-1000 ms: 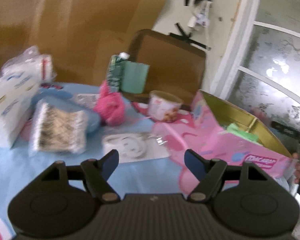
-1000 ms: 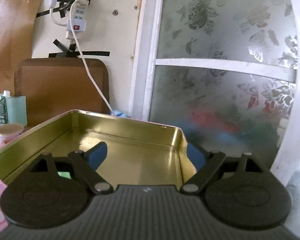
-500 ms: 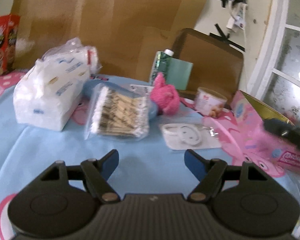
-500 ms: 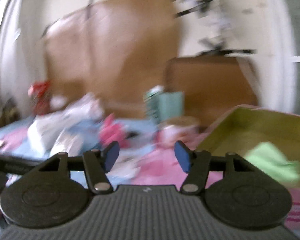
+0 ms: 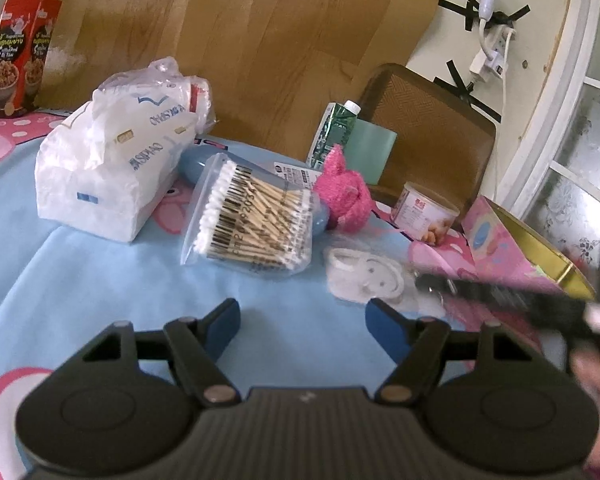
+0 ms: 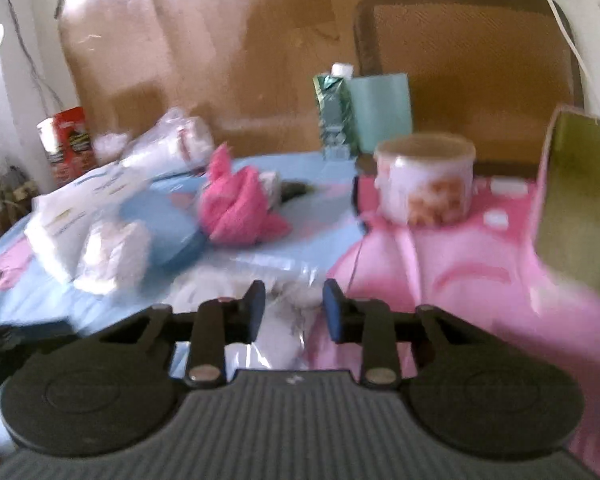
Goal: Organize soft objects
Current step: 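Move to the smiley-face keychain bag and close both grippers on it, then carry the keychain bag into the pink tin and release it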
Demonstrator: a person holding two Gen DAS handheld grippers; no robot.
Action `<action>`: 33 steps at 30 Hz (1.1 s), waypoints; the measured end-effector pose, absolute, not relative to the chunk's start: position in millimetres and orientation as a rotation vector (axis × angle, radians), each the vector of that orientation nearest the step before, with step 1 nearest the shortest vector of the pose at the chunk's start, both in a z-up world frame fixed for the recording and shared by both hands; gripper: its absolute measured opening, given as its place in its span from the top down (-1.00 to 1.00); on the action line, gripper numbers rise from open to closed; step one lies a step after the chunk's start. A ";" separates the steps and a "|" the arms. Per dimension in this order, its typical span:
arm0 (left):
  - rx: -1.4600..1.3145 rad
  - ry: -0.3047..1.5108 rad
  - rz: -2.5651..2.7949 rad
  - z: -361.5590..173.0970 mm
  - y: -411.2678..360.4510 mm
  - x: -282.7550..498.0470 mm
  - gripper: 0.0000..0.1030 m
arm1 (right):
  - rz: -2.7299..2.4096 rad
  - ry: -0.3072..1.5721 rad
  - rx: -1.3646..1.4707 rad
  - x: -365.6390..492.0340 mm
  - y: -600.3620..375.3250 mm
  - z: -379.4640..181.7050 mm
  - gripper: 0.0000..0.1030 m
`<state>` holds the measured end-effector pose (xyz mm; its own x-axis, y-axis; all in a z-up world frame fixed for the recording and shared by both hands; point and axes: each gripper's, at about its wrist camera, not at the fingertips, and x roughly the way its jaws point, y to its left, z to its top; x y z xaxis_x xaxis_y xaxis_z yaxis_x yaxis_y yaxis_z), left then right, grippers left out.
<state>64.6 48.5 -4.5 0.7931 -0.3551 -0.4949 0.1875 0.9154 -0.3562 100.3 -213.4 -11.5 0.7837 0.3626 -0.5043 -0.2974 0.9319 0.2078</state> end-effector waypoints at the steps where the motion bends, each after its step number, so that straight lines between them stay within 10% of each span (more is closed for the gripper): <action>1: -0.301 0.587 -0.296 -4.4 48.2 64.8 -0.38 | 0.386 0.585 0.147 84.7 -214.6 -13.3 0.37; 7: -0.320 0.589 -0.291 -4.6 50.9 64.1 -0.40 | 0.606 0.522 0.058 -2.5 -195.4 -14.2 0.31; 12: -0.385 0.612 -0.297 -3.6 56.6 59.8 -0.40 | 0.485 0.409 -0.020 15.2 -200.5 3.0 -0.85; 33: -0.183 0.735 -0.618 0.5 -45.9 30.9 -0.03 | 0.377 0.512 -0.089 -17.6 -206.2 -21.9 -0.37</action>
<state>30.9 -45.9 0.5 0.5743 -0.5862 -0.5715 0.4622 0.8083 -0.3646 -17.6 -206.2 -21.9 0.8047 0.3297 -0.4938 -0.3737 0.9275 0.0102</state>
